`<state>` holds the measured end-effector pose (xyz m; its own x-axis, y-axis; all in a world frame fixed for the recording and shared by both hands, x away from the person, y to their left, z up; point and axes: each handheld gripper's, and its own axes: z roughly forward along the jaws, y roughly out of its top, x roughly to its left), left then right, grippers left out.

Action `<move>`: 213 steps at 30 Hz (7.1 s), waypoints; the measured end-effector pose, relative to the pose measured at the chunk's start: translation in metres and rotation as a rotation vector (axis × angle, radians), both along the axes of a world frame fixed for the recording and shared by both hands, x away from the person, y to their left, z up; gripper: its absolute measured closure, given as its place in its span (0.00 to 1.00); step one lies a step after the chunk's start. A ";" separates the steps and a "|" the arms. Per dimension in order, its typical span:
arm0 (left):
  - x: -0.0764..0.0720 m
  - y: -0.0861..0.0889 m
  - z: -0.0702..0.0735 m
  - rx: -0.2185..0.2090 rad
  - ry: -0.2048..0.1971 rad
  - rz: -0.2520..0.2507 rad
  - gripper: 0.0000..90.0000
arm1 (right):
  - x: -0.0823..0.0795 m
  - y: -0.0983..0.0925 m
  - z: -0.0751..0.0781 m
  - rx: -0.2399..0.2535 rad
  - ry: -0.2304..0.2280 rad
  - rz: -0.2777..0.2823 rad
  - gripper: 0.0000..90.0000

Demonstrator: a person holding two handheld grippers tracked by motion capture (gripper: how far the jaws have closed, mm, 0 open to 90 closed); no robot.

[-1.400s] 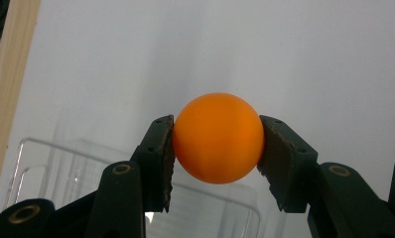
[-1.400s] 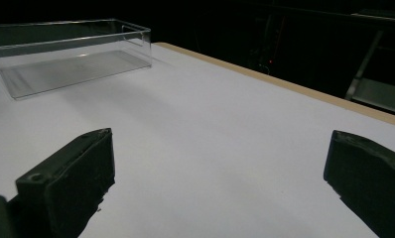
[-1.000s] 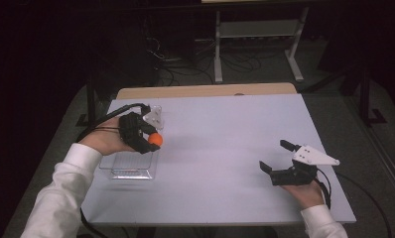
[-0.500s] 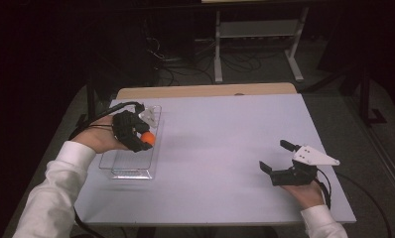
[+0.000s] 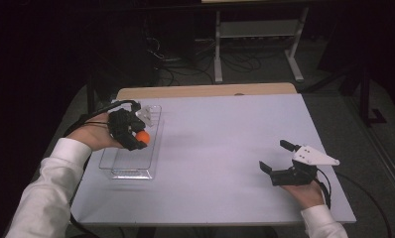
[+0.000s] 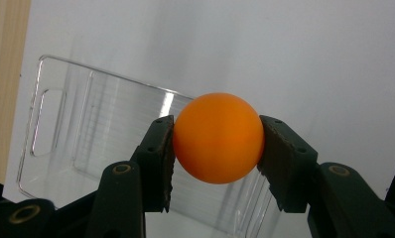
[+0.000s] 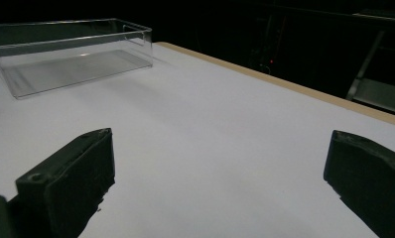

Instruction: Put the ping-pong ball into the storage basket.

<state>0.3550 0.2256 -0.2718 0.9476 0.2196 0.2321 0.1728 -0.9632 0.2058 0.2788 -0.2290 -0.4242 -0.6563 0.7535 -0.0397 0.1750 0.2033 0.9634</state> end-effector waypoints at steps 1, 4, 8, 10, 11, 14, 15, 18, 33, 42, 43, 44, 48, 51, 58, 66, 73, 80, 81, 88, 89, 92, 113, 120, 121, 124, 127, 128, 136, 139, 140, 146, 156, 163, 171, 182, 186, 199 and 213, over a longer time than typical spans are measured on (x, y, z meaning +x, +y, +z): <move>0.000 0.001 0.000 0.004 0.002 0.005 0.56 | 0.000 0.000 0.000 0.000 0.000 0.001 0.00; 0.000 0.002 -0.001 0.026 0.006 0.005 0.56 | 0.000 0.000 0.000 0.000 -0.001 0.001 0.00; 0.001 0.005 -0.001 0.040 0.010 0.007 0.56 | 0.000 0.000 0.000 -0.002 -0.001 0.002 0.00; 0.001 0.007 -0.001 0.046 0.011 0.012 0.56 | 0.000 0.000 0.000 -0.001 -0.002 0.002 0.00; 0.001 0.007 -0.001 0.047 0.011 0.010 0.56 | 0.000 0.000 0.000 -0.001 -0.002 0.002 0.00; 0.002 0.008 -0.002 0.051 0.017 0.011 0.56 | 0.000 0.000 0.000 -0.001 0.000 0.002 0.00; 0.002 0.008 -0.003 0.053 0.021 0.010 0.56 | 0.000 0.000 0.000 0.000 0.001 0.001 0.00; 0.003 0.008 -0.004 0.058 0.029 0.006 0.56 | 0.000 0.000 0.000 -0.001 0.002 0.001 0.00; 0.008 0.008 -0.020 0.073 0.076 -0.009 0.56 | 0.000 0.000 0.000 -0.002 0.003 0.003 0.00; 0.012 0.012 -0.027 0.066 0.137 -0.006 0.56 | 0.000 0.000 0.000 -0.004 0.004 0.006 0.00; 0.013 0.012 -0.028 0.068 0.137 -0.007 0.56 | 0.000 0.000 0.000 -0.004 0.004 0.006 0.00; 0.013 0.012 -0.028 0.068 0.137 -0.007 0.56 | 0.000 0.000 0.000 -0.004 0.004 0.006 0.00; 0.015 0.012 -0.033 0.064 0.143 -0.012 0.56 | -0.001 0.000 0.000 -0.005 0.004 0.007 0.00; 0.014 0.011 -0.037 0.064 0.138 -0.017 0.56 | -0.001 0.000 0.000 -0.005 0.002 0.006 0.00; 0.013 0.008 -0.048 0.060 0.150 -0.024 0.56 | -0.001 0.000 0.000 -0.005 0.002 0.006 0.00; 0.015 0.009 -0.058 0.066 0.164 -0.028 0.56 | -0.001 0.000 0.000 -0.006 0.003 0.005 0.00; 0.015 0.008 -0.064 0.064 0.172 -0.029 0.56 | -0.001 0.000 0.000 -0.007 0.004 0.005 0.00; 0.016 0.008 -0.071 0.066 0.180 -0.031 0.56 | -0.001 0.000 0.000 -0.010 0.004 0.006 0.00; 0.016 0.008 -0.072 0.068 0.181 -0.028 0.56 | -0.001 0.000 0.000 -0.011 0.004 0.007 0.00; 0.016 0.007 -0.079 0.074 0.183 -0.025 0.56 | -0.001 0.001 -0.001 -0.012 0.007 0.009 0.00; 0.016 0.007 -0.080 0.077 0.182 -0.026 0.56 | -0.001 0.001 -0.001 -0.012 0.006 0.010 0.00; 0.017 0.008 -0.082 0.077 0.183 -0.026 0.56 | -0.001 0.001 -0.001 -0.012 0.006 0.008 0.00; 0.023 0.010 -0.105 0.073 0.198 -0.003 0.56 | -0.001 0.001 0.000 -0.012 0.007 0.007 0.00; 0.024 0.007 -0.107 0.083 0.202 -0.005 0.56 | -0.001 0.001 0.000 -0.013 0.009 0.009 0.00; 0.024 0.007 -0.108 0.088 0.200 -0.008 0.56 | -0.001 0.001 0.000 -0.013 0.009 0.009 0.00; 0.024 0.007 -0.109 0.093 0.196 -0.005 0.56 | -0.001 0.001 0.000 -0.014 0.007 0.008 0.00; 0.025 0.007 -0.107 0.081 0.184 0.001 0.55 | -0.001 0.000 0.000 -0.013 0.007 0.008 0.00; 0.025 0.007 -0.106 0.080 0.189 0.002 0.55 | -0.001 0.000 0.000 -0.012 0.010 0.010 0.00; 0.024 0.009 -0.103 0.063 0.182 0.027 0.47 | -0.001 0.001 0.001 -0.012 0.012 0.012 0.00; 0.023 0.011 -0.100 0.058 0.169 0.026 0.45 | -0.001 0.000 0.001 -0.012 0.012 0.012 0.00; 0.023 0.011 -0.100 0.058 0.168 0.027 0.43 | -0.001 0.000 0.001 -0.012 0.013 0.013 0.00; 0.023 0.014 -0.095 0.045 0.159 0.047 0.36 | -0.001 0.001 0.001 -0.016 0.011 0.017 0.00; 0.021 0.020 -0.085 0.011 0.145 0.062 0.28 | -0.001 0.002 0.001 -0.019 0.012 0.017 0.00; 0.020 0.022 -0.075 0.004 0.111 0.059 0.23 | -0.001 0.002 0.001 -0.019 0.013 0.017 0.00; 0.019 0.022 -0.066 -0.021 0.128 0.070 0.16 | -0.002 0.002 0.002 -0.019 0.012 0.018 0.00; 0.014 0.022 -0.055 -0.071 0.133 0.085 0.05 | -0.001 0.003 0.001 -0.022 0.017 0.022 0.00; 0.012 0.021 -0.051 -0.079 0.127 0.080 0.02 | -0.002 0.003 0.001 -0.021 0.016 0.023 0.00; 0.000 0.018 -0.041 -0.148 0.087 0.059 0.02 | -0.002 0.002 0.002 -0.016 0.011 0.021 0.00; -0.012 0.025 -0.046 -0.255 0.063 0.060 0.02 | -0.003 0.001 0.002 -0.015 0.010 0.017 0.00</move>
